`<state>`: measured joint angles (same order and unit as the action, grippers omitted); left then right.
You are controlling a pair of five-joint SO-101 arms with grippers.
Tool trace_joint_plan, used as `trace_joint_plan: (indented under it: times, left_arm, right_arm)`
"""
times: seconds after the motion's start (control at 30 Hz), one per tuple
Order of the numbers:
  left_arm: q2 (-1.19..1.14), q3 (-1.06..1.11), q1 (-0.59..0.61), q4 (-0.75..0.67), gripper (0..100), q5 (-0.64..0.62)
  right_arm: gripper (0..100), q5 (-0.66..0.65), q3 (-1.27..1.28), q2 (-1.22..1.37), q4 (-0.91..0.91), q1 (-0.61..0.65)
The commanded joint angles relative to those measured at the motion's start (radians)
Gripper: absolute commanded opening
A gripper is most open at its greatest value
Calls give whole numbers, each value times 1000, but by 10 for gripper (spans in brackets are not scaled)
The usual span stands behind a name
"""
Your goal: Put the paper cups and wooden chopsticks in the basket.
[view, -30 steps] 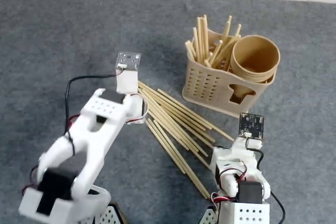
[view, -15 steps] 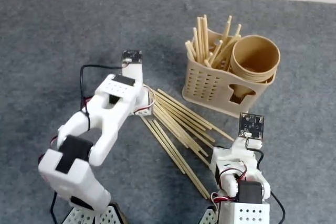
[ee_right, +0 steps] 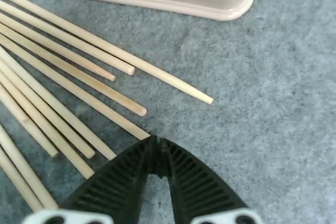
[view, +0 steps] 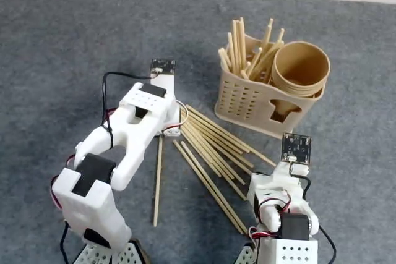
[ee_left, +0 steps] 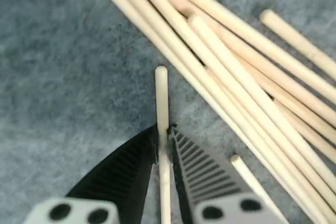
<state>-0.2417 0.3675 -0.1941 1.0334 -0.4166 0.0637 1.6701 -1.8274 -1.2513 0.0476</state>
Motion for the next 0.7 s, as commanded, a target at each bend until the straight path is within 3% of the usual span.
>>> trace_joint_plan:
  times: [0.0,0.67]
  left_arm:
    - [16,-19,-5,48,5,-2]
    - [588,352,84,-64,5,68]
  right_arm:
    - [5,0,133,-13,-4,-8]
    - [5,0,133,-13,-4,-8]
